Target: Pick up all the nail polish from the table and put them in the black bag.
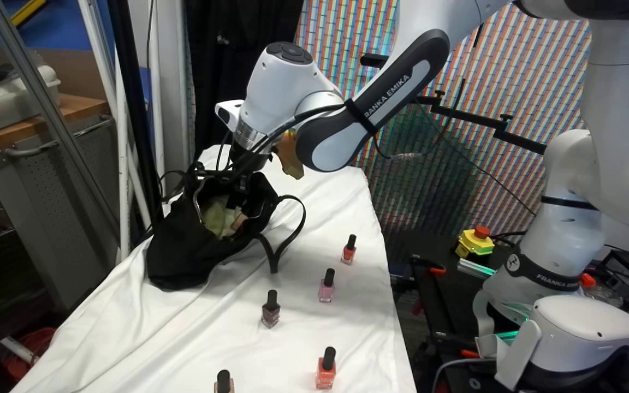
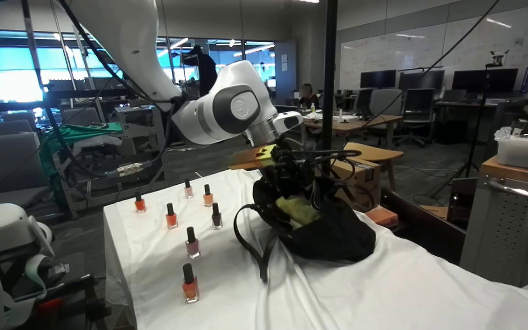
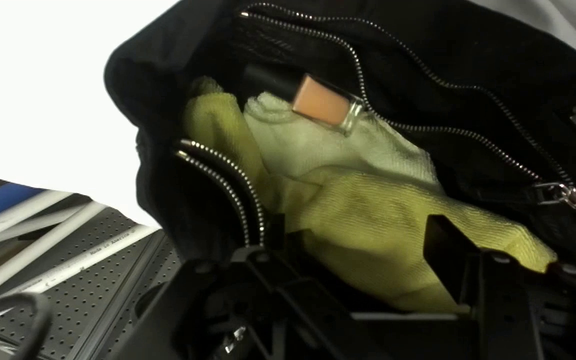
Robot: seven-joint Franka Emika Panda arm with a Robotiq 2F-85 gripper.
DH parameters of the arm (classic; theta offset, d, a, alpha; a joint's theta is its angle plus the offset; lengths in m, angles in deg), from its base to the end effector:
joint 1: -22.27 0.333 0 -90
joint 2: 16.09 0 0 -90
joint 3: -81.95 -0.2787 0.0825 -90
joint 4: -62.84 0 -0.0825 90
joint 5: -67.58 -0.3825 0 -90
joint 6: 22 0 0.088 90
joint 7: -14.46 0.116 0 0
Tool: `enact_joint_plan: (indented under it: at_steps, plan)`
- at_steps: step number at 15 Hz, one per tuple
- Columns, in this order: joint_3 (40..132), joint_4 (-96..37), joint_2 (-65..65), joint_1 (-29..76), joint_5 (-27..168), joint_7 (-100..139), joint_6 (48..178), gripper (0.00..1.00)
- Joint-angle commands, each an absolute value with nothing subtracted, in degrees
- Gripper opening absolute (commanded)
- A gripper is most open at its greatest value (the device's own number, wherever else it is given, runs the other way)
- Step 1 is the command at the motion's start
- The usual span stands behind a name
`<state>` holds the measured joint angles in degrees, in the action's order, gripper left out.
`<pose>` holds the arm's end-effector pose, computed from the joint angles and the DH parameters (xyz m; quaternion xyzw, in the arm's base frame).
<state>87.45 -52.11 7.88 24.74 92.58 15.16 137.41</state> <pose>0.6224 -0.0138 0.2401 0.9632 0.1618 0.1687 0.1325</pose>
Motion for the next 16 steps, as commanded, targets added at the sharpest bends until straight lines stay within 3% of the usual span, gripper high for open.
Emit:
enact_joint_plan:
  at_steps: [1, 16]
  plan:
    - [89.3, -53.0, 6.9, 26.7, 92.6, 17.1, 137.3, 1.0]
    - [87.4, -79.9, -20.1, 22.4, 95.6, 14.3, 124.1, 1.0]
